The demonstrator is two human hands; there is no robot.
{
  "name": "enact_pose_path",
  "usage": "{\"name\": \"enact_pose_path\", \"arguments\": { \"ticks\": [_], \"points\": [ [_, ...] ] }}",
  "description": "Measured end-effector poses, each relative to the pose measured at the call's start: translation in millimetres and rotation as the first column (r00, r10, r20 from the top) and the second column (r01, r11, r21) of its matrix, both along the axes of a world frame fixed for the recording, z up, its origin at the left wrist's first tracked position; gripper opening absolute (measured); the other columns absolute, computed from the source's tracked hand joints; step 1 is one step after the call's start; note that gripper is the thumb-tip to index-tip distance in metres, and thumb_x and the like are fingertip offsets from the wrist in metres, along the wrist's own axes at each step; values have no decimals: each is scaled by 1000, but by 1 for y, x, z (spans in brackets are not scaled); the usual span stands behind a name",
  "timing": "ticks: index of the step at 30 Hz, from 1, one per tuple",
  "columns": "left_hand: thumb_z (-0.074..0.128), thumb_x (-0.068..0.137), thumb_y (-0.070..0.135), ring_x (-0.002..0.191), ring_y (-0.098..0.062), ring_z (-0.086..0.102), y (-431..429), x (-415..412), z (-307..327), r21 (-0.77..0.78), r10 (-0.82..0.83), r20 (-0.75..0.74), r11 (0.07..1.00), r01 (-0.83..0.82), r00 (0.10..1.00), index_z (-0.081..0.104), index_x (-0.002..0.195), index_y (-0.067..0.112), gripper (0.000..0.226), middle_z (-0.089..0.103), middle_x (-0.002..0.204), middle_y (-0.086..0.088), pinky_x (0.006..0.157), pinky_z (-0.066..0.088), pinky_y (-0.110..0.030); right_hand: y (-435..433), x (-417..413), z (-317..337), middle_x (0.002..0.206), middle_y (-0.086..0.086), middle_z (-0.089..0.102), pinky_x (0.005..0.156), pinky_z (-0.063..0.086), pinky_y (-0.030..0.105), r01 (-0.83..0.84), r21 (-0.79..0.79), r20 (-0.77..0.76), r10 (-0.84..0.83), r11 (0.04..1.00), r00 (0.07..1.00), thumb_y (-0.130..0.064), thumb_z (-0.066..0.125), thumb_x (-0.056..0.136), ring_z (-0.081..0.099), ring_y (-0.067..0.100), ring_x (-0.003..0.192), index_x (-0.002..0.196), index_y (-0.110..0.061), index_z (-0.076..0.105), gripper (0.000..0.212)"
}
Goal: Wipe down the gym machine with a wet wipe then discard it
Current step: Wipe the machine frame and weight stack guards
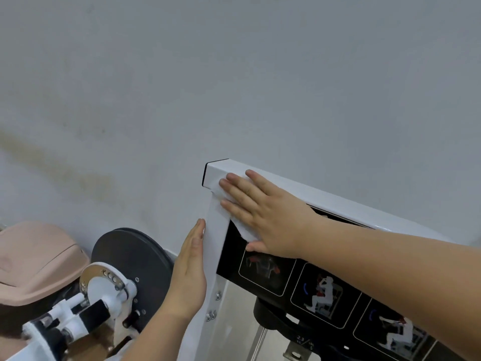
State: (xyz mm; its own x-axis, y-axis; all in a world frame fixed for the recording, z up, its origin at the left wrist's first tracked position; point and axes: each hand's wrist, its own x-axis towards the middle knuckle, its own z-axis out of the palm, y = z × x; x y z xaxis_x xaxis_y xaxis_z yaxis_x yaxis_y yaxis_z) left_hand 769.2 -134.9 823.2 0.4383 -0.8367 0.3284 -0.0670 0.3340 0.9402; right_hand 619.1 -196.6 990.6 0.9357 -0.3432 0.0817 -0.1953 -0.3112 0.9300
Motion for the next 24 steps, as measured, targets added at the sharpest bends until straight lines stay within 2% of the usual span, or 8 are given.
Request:
{"name": "enact_pose_path", "arguments": {
  "ticks": [3, 6, 10, 12, 14, 19, 22, 24],
  "points": [
    [16, 80, 90, 141, 16, 25, 3, -7, -18, 15, 7, -47, 1000, -6, 999, 32, 153, 51, 84, 30, 155, 35, 124, 18, -28, -5, 26, -7, 162, 26, -30, 122, -16, 58, 0, -25, 54, 2, 1000, 999, -76, 16, 96, -28, 43, 151, 159, -10, -21, 98],
    [18, 85, 81, 139, 22, 24, 6, -14, -40, 0, 42, -73, 999, -42, 996, 37, 153, 43, 80, 33, 154, 35, 120, 17, -22, -1, 29, -32, 159, 31, -32, 119, -22, 61, 30, -10, 78, -29, 999, 997, -71, 14, 99, -30, 47, 149, 158, -7, -21, 94],
    [23, 85, 79, 142, 21, 21, 13, -16, -59, -15, -41, -125, 999, 40, 991, 34, 155, 37, 82, 30, 154, 39, 118, 16, -17, 12, 0, -83, 151, 30, -42, 106, -36, 61, 83, 32, -194, -76, 996, 978, -53, 14, 108, -44, 47, 137, 158, -6, -22, 77],
    [21, 82, 81, 140, 25, 18, 14, -14, -62, 10, -74, -130, 997, 76, 989, 31, 156, 40, 85, 27, 152, 44, 114, 14, -13, 12, -11, -84, 152, 27, -43, 104, -37, 59, 81, 37, -268, -68, 996, 961, -53, 14, 108, -43, 43, 140, 159, -9, -22, 76],
    [19, 82, 81, 138, 27, 16, 13, -13, -63, 27, -71, -117, 997, 74, 991, 31, 153, 46, 80, 25, 150, 48, 114, 13, -15, 11, -8, -62, 155, 25, -40, 111, -33, 57, 57, 22, -204, -52, 998, 978, -60, 13, 105, -36, 41, 146, 159, -12, -21, 80],
    [16, 97, 72, 139, 27, 13, 13, -18, -62, 46, -49, -95, 998, 53, 994, 28, 152, 51, 60, 20, 153, 46, 112, 11, -10, 4, 23, 3, 163, 29, -25, 125, -10, 57, 46, -85, 190, -29, 995, 981, -64, 5, 100, -21, 44, 153, 161, -11, -16, 83],
    [15, 86, 87, 137, 30, 9, 14, -19, -59, 60, -84, -120, 994, 92, 989, 25, 155, 49, 79, 16, 153, 49, 115, 8, -13, 1, 31, -17, 163, 31, -23, 124, -11, 60, 32, -76, 193, -17, 997, 981, -57, 5, 103, -20, 47, 153, 161, -7, -14, 79],
    [12, 90, 80, 134, 33, 8, 17, -17, -57, 67, -131, -127, 988, 140, 983, 22, 157, 45, 76, 13, 155, 46, 115, 9, -11, 1, 34, -47, 160, 31, -28, 122, -16, 61, 36, -43, 107, -31, 998, 994, -54, 4, 104, -23, 48, 151, 160, -6, -16, 76]
  ]
}}
